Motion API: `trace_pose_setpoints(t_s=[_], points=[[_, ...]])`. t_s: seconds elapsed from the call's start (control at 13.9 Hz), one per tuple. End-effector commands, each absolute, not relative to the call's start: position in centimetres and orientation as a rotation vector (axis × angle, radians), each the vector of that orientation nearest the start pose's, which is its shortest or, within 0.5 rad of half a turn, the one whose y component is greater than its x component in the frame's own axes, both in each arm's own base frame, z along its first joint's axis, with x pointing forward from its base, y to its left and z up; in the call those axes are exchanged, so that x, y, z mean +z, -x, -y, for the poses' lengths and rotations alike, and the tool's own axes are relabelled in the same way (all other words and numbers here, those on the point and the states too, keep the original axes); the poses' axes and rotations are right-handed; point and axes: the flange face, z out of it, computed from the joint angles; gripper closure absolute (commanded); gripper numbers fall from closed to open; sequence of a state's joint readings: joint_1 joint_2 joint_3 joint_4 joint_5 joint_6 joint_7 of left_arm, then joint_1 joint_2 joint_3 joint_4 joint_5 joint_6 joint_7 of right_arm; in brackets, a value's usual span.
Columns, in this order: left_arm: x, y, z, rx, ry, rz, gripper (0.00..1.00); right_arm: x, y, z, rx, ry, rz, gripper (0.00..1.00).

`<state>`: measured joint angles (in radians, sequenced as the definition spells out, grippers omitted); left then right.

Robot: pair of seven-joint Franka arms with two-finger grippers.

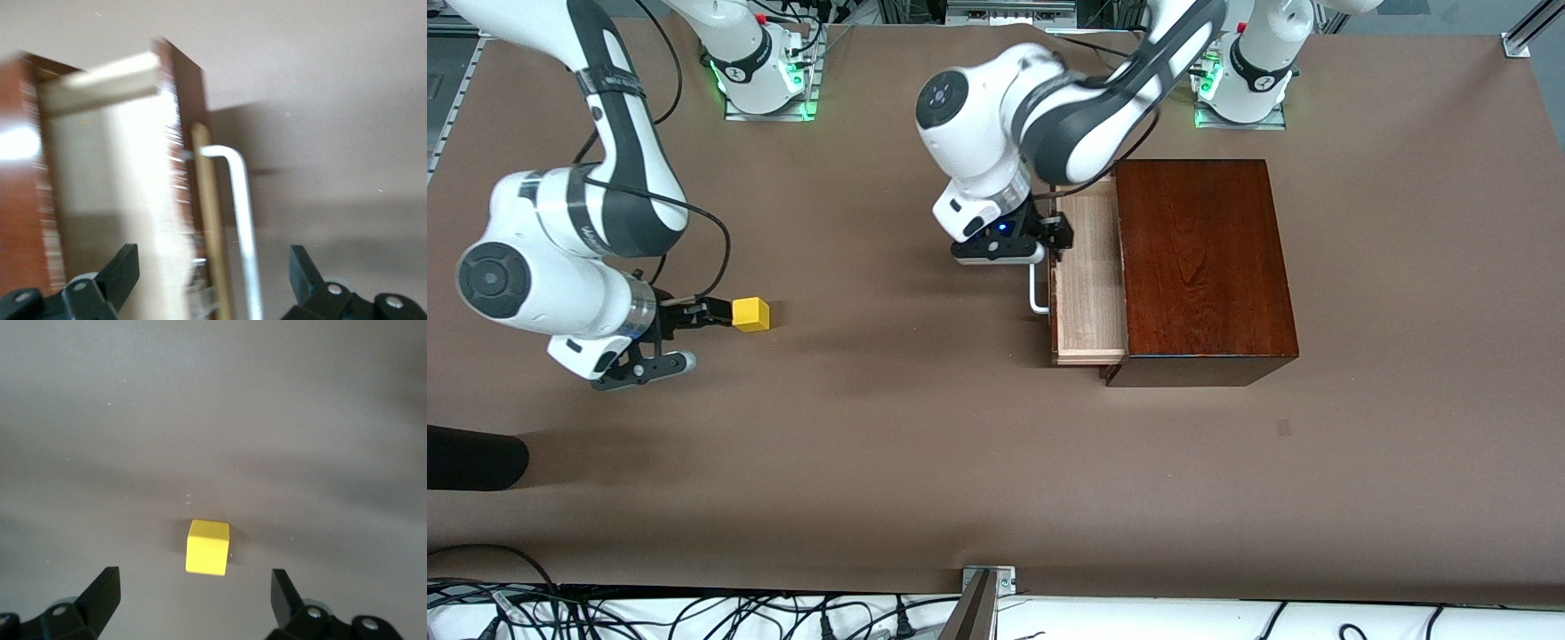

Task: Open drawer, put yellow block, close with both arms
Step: 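Pull the drawer open with the left gripper while the right gripper reaches the cube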

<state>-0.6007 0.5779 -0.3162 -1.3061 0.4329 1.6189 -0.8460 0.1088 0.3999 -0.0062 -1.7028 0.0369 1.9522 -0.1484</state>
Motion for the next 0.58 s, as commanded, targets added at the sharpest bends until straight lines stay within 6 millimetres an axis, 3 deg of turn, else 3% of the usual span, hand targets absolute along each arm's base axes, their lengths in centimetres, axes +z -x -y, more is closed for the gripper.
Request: trace_pose_setpoints(t_s=[0.0,0.22,0.36,0.5], points=[[46.9,-50.9,43.9,-0.025,2.832,-0.127,0.00,32.2,-62.1,-6.7,0.202,3.065,0.337,0.00],[52.0,-54.8,35.5,0.076,2.957,0.068,0.00,29.1,-61.0,-6.2,0.152,3.071,0.312,0.00],[53.8,-57.2,29.7,0.103,2.983,0.212,0.00,27.1,-59.9,-5.8,0.136,3.076,0.303,0.00],[56.1,-57.9,25.1,0.130,3.061,0.158,0.00,25.4,-58.8,-5.6,0.126,3.081,0.297,0.00]])
